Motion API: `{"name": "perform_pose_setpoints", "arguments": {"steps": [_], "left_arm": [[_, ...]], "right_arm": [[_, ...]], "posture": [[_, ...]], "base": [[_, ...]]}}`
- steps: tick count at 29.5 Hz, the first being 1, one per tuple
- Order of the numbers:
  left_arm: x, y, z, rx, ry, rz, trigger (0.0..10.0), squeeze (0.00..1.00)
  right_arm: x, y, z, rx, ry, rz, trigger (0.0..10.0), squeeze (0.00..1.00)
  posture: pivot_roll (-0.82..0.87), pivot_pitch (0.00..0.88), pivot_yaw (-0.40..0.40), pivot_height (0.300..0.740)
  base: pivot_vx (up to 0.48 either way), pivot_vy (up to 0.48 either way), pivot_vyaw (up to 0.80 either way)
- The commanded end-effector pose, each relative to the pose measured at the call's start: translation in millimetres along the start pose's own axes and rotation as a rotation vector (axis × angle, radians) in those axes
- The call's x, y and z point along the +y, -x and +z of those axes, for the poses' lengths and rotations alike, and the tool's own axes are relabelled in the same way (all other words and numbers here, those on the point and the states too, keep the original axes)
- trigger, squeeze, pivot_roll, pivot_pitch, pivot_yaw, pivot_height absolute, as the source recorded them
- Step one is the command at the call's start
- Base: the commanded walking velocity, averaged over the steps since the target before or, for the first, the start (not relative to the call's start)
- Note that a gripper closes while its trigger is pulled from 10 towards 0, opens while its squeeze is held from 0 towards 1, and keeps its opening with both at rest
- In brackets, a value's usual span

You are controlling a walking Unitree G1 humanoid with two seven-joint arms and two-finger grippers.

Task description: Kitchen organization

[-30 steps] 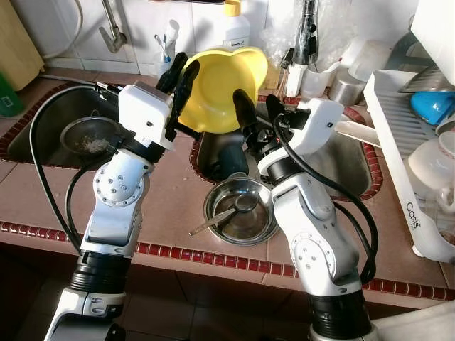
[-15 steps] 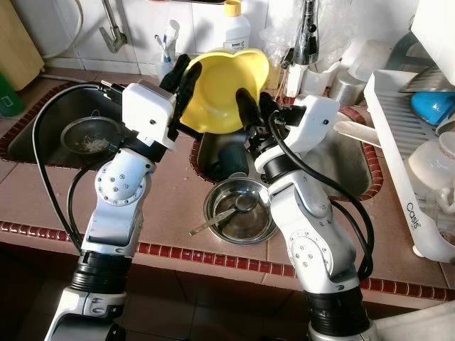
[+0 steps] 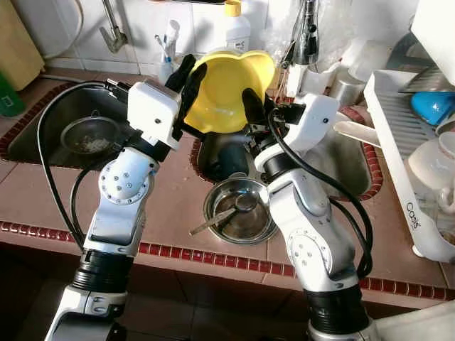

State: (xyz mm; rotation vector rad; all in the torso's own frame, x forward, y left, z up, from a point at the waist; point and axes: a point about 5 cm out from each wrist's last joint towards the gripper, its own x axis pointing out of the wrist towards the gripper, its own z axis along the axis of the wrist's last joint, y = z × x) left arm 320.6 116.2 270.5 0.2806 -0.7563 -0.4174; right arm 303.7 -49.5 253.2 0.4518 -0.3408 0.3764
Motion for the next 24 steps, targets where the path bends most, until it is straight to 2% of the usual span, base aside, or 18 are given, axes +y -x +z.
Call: {"name": "perform_pose_setpoints", "arguments": {"steps": [1,4,5,6,8,14,24], "left_arm": [[10.7,0.8,1,0.008,-0.014,0.042,10.0,0.00],[10.8,1.0,0,0.010,-0.009,0.042,10.0,0.00],[10.9,1.0,0,0.012,-0.007,0.043,10.0,0.12],[11.1,1.2,-1,0.013,0.002,0.046,10.0,1.00],[11.4,1.6,-1,0.008,0.030,0.058,10.0,1.00],[7.4,2.3,-3,0.017,0.041,0.034,10.0,1.00],[3.4,6.1,-21,0.110,0.058,0.008,10.0,1.00]], "right_arm": [[21.3,-9.7,15,-0.082,-0.069,0.047,0.0,0.00],[21.4,-9.7,15,-0.083,-0.069,0.048,0.0,0.00],[21.5,-9.7,15,-0.083,-0.068,0.048,0.0,0.00],[21.4,-9.7,15,-0.082,-0.068,0.047,0.0,0.00],[21.2,-9.6,15,-0.083,-0.067,0.047,0.0,0.00],[17.6,-8.5,15,-0.088,-0.060,0.041,0.0,0.00],[14.2,-8.3,14,-0.094,-0.027,0.058,0.0,0.00]], "posture": [[-0.12,0.104,0.017,0.740],[-0.12,0.104,0.017,0.740],[-0.12,0.104,0.017,0.740],[-0.12,0.104,0.017,0.740],[-0.12,0.100,0.018,0.740],[-0.12,0.087,0.021,0.740],[-0.12,0.066,0.027,0.740]], "base": [[0.000,0.000,0.00],[0.000,0.000,0.00],[0.000,0.000,0.00],[0.000,0.000,0.00],[0.000,0.000,0.00],[0.000,0.000,0.00],[0.000,0.000,0.00]]}}
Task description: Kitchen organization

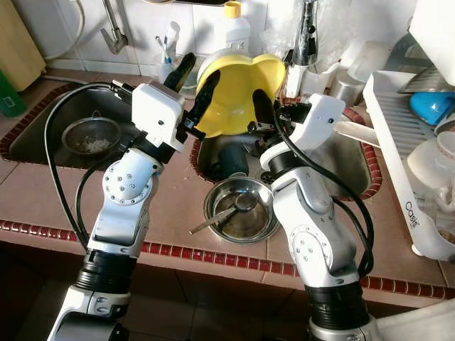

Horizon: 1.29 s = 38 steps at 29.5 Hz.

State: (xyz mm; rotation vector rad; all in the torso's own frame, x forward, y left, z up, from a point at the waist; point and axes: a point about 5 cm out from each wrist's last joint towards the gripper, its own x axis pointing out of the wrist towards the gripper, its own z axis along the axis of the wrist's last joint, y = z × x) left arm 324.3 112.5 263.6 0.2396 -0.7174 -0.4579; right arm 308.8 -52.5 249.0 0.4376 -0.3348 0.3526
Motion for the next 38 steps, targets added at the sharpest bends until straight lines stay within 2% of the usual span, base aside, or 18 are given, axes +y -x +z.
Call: {"name": "perform_pose_setpoints", "arguments": {"steps": [1,3,4,5,6,7,8,9,10,11,14,20,24,30,31,35,38], "left_arm": [[9.2,6.0,-14,0.086,0.001,0.034,10.0,1.00],[8.3,6.6,-15,0.092,0.003,0.031,10.0,1.00],[7.3,7.0,-16,0.098,0.013,0.027,10.0,1.00],[7.3,7.0,-16,0.098,0.013,0.027,10.0,1.00],[5.7,7.2,-16,0.097,0.022,0.017,10.0,1.00],[4.8,7.4,-16,0.096,0.025,0.012,10.0,1.00],[3.9,7.4,-16,0.095,0.026,0.004,10.0,1.00],[3.9,7.4,-16,0.095,0.026,0.004,10.0,1.00],[2.9,7.6,-15,0.090,0.035,-0.003,10.0,1.00],[2.8,7.5,-14,0.089,0.036,-0.008,10.0,1.00],[3.4,7.1,-13,0.084,0.035,-0.010,10.0,1.00],[9.6,5.7,-4,0.064,0.078,0.006,10.0,1.00],[10.8,5.0,0,0.055,0.093,0.010,10.0,1.00],[11.3,6.6,6,0.061,0.141,0.008,10.0,1.00],[11.3,7.2,6,0.067,0.148,0.006,10.0,0.00],[11.1,10.3,10,0.073,0.205,-0.003,10.0,0.00],[8.6,11.6,13,0.073,0.216,-0.021,10.0,0.00]], "right_arm": [[20.1,-5.8,18,-0.098,-0.045,0.079,0.0,0.00],[19.6,-5.7,18,-0.099,-0.044,0.078,0.5,0.00],[17.9,-5.7,18,-0.103,-0.041,0.072,1.3,0.00],[17.9,-5.7,18,-0.103,-0.041,0.072,1.3,0.00],[16.1,-5.6,19,-0.105,-0.038,0.064,3.0,0.00],[15.2,-5.5,19,-0.106,-0.036,0.060,5.6,0.00],[14.4,-5.6,19,-0.107,-0.034,0.056,6.2,0.00],[14.4,-5.6,19,-0.107,-0.034,0.056,6.2,0.00],[12.2,-5.5,19,-0.109,-0.024,0.046,9.2,0.00],[10.4,-5.8,20,-0.111,-0.019,0.039,10.0,0.00],[6.6,-6.1,20,-0.117,-0.008,0.022,10.0,0.00],[-12.5,-6.5,23,-0.136,0.051,-0.072,10.0,0.00],[-17.2,-5.9,22,-0.135,0.031,-0.096,10.0,0.00],[-28.8,-3.5,26,-0.155,0.061,-0.136,10.0,0.00],[-31.7,-2.6,27,-0.160,0.076,-0.144,10.0,0.00],[-47.1,1.9,30,-0.159,0.143,-0.172,10.0,0.00],[-54.5,3.9,31,-0.155,0.182,-0.180,10.0,0.00]], "posture": [[-0.12,0.066,0.027,0.740],[-0.12,0.065,0.028,0.740],[-0.12,0.064,0.029,0.740],[-0.12,0.064,0.029,0.740],[-0.13,0.064,0.029,0.740],[-0.13,0.064,0.029,0.740],[-0.13,0.063,0.028,0.740],[-0.13,0.063,0.028,0.740],[-0.13,0.062,0.027,0.740],[-0.13,0.062,0.027,0.740],[-0.13,0.062,0.027,0.740],[-0.12,0.063,0.026,0.740],[-0.12,0.063,0.027,0.740],[-0.12,0.069,0.031,0.740],[-0.12,0.069,0.030,0.740],[-0.12,0.076,0.033,0.740],[-0.12,0.080,0.032,0.740]], "base": [[0.000,0.000,0.00],[0.000,0.000,0.00],[0.000,0.000,0.00],[0.000,0.000,0.00],[0.000,0.000,0.00],[0.000,0.000,0.00],[0.000,0.000,0.00],[0.000,0.000,0.00],[0.000,0.000,0.00],[0.000,0.000,0.00],[0.000,0.000,0.00],[0.000,0.000,0.00],[0.000,0.000,0.00],[0.000,0.000,0.00],[0.000,0.000,0.00],[0.000,0.000,0.00],[0.000,0.000,0.00]]}}
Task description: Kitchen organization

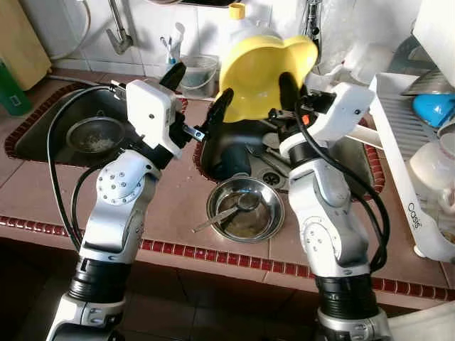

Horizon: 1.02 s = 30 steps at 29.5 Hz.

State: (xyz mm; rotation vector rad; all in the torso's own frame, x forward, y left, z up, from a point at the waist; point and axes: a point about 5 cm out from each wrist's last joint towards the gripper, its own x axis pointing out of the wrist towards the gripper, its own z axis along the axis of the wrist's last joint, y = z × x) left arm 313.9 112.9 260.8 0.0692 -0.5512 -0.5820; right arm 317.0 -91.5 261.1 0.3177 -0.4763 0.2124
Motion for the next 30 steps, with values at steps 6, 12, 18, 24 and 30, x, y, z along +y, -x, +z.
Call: {"name": "perform_pose_setpoints", "arguments": {"steps": [6,12,18,24,30], "left_arm": [[-2.8,1.7,23,-0.060,0.052,-0.010,10.0,0.00],[-13.7,-0.6,32,-0.068,0.099,-0.057,10.0,0.00],[-14.3,0.6,32,-0.011,0.141,-0.048,10.0,0.00],[-16.4,4.6,26,0.084,0.160,-0.037,10.0,0.00],[-22.5,10.0,9,0.198,0.172,-0.042,10.0,0.00]], "right_arm": [[-37.5,3.7,2,-0.005,0.086,-0.107,10.0,0.00],[-44.3,1.3,2,-0.005,0.115,-0.121,10.0,0.00],[-57.7,1.3,-1,0.021,0.159,-0.160,10.0,0.00],[-77.8,7.5,-7,0.067,0.204,-0.203,10.0,0.00],[-95.6,8.9,-13,0.113,0.251,-0.219,10.0,0.00]], "posture": [[-0.12,0.089,0.033,0.740],[-0.11,0.095,0.034,0.740],[-0.11,0.106,0.031,0.740],[-0.11,0.112,0.035,0.740],[-0.10,0.123,0.039,0.740]], "base": [[0.000,0.000,0.00],[0.000,0.000,0.00],[0.000,0.000,0.00],[0.000,0.000,0.00],[0.000,0.000,0.00]]}}
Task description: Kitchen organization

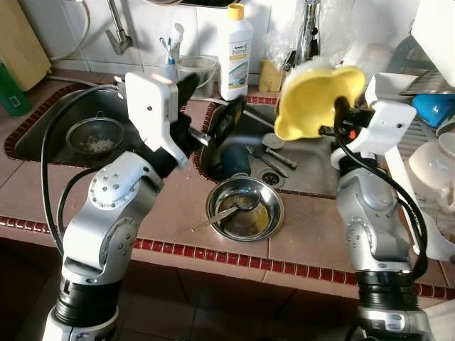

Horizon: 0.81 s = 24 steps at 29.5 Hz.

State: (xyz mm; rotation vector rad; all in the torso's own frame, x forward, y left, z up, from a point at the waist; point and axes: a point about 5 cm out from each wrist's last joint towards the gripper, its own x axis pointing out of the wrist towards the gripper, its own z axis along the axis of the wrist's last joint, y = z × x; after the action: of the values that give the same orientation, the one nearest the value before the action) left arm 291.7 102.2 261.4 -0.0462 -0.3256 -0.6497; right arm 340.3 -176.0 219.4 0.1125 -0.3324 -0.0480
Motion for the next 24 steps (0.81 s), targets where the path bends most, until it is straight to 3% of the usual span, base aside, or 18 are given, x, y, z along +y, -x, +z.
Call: {"name": "perform_pose_setpoints", "arguments": {"steps": [1,7,9,18,24], "left_arm": [[-2.0,0.4,-5,0.041,-0.016,0.003,10.0,0.00],[-4.6,1.2,-15,0.104,0.001,-0.017,10.0,0.00],[-14.3,3.1,-17,0.130,0.008,-0.078,10.0,0.00],[-32.4,16.2,-20,0.155,0.014,-0.209,10.0,0.00],[-39.6,19.9,-20,0.167,0.008,-0.238,10.0,0.00]], "right_arm": [[-2.6,-2.1,0,-0.005,0.013,0.009,10.0,0.00],[-6.2,-5.5,-8,0.039,0.031,0.029,10.0,0.00],[-10.4,-7.9,-15,0.066,0.041,0.041,10.0,0.00],[-23.4,-11.4,-22,0.094,0.054,0.028,10.0,0.00],[-30.5,-13.5,-28,0.122,0.054,0.024,10.0,0.00]], "posture": [[-0.10,0.129,0.040,0.740],[-0.09,0.137,0.038,0.740],[-0.09,0.145,0.036,0.740],[-0.09,0.162,0.028,0.740],[-0.08,0.178,0.023,0.740]], "base": [[0.000,0.000,0.00],[0.000,0.000,0.00],[0.000,0.000,0.00],[0.000,0.000,0.00],[0.000,0.000,0.00]]}}
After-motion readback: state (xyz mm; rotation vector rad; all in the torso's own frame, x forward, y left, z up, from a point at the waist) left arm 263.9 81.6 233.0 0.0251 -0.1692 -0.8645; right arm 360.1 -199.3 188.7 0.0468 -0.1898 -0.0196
